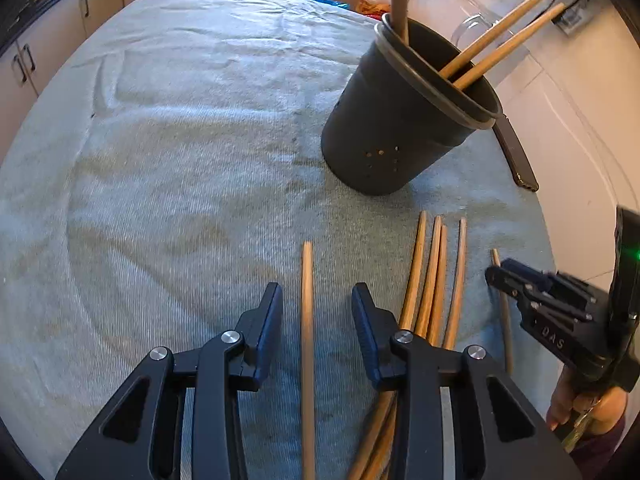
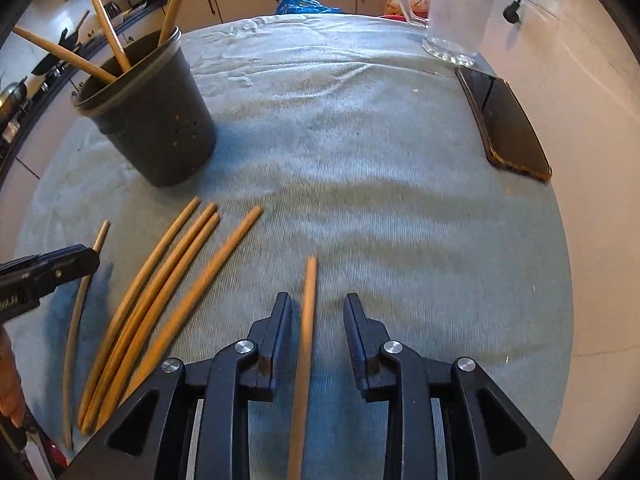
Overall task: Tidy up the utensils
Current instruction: 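Close the left gripper on a chopstick while the right gripper grasps another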
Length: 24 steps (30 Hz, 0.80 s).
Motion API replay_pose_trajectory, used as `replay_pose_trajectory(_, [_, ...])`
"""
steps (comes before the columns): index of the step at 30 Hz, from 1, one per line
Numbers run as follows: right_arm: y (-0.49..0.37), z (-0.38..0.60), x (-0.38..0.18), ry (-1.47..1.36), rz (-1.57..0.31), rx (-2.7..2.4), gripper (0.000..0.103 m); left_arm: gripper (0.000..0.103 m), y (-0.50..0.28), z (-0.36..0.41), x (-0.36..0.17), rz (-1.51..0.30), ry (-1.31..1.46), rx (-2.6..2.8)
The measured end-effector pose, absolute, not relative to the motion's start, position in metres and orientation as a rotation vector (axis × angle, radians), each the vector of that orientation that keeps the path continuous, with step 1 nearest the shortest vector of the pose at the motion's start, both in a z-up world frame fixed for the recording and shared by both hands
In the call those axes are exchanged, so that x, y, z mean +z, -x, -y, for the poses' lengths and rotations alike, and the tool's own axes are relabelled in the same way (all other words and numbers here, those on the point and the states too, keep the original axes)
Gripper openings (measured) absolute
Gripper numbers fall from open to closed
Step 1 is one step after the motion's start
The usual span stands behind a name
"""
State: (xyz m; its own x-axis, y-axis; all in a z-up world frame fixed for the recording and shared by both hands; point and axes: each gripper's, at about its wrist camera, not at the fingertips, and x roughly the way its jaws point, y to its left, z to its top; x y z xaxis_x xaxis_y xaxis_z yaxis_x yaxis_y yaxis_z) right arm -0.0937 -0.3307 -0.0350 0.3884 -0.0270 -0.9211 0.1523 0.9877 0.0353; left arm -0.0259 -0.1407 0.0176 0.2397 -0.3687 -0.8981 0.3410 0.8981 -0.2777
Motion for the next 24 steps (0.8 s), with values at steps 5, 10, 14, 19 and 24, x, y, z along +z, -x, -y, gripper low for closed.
replay_pose_trajectory(5, [0.083, 0.327, -0.035, -0.110, -1.145, -0.109, 0.006, 0.008, 0.026, 0.154, 0.014, -1.212, -0.036, -0.505])
replay_pose_trajectory(10, [0.093, 0.324, -0.025, -0.110, -1.073, -0.090, 0.006, 0.005, 0.035, 0.145, 0.028, -1.150, -0.020, -0.509])
replay_pose_trajectory(14, [0.118, 0.326, 0.010, -0.157, -0.946, -0.075, 0.006, 0.005, 0.055, 0.135, 0.065, -1.035, -0.008, -0.531])
replay_pose_trajectory(19, [0.164, 0.326, 0.062, -0.211, -0.767, -0.056, 0.006, 0.005, 0.099, 0.119, 0.122, -0.849, 0.010, -0.560])
replay_pose_trajectory(24, [0.205, 0.311, 0.100, -0.223, -0.621, -0.042, 0.006, 0.005, 0.145, 0.102, 0.155, -0.695, 0.003, -0.552])
